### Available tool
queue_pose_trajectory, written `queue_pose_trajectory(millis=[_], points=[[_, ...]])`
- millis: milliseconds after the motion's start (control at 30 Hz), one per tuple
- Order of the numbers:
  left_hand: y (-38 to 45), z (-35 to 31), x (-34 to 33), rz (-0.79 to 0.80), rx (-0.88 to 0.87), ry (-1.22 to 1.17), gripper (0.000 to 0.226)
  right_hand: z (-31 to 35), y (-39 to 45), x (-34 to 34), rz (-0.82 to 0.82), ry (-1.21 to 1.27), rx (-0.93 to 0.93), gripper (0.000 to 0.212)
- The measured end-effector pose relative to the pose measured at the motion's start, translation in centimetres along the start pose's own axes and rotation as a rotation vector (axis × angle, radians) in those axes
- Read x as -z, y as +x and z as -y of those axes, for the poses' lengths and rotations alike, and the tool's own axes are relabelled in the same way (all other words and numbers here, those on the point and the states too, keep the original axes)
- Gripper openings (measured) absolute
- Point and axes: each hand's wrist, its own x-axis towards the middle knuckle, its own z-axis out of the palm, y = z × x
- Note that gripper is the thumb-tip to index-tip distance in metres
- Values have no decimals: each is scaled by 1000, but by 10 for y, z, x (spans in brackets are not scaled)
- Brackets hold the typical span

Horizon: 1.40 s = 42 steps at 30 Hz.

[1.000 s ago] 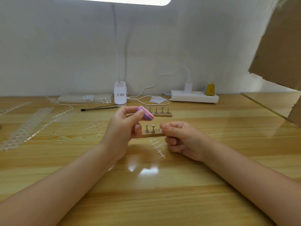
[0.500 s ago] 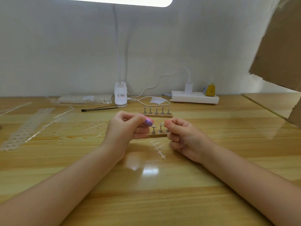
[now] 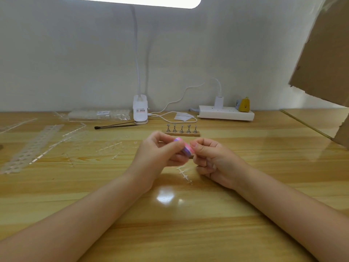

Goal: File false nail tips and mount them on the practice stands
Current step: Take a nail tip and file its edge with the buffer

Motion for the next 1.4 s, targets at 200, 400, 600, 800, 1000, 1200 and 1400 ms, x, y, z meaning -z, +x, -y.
queue_pose_trajectory(millis=[200, 400, 600, 800, 1000, 1200, 1400], points=[[8, -5, 14, -149, -16, -12, 21, -1, 1, -1, -13, 10, -4, 14], [9, 0, 9, -107, -5, -131, 19, 0, 0, 1, 66, -38, -25, 15], [9, -1, 13, 125, 153, -49, 13, -1, 2, 2, 66, -20, -7, 16], [12, -5, 14, 20, 26, -238, 24, 0, 0, 4, 139, -108, -15, 12], [20, -12, 30, -136, -168, 418, 8, 0, 1, 4, 75, -88, -27, 16], [23, -3, 44, -238, -165, 1592, 21, -1, 2, 4, 77, -72, -24, 19], [17, -1, 34, -375, -438, 1537, 35, -1, 4, 3, 71, -33, -7, 22]])
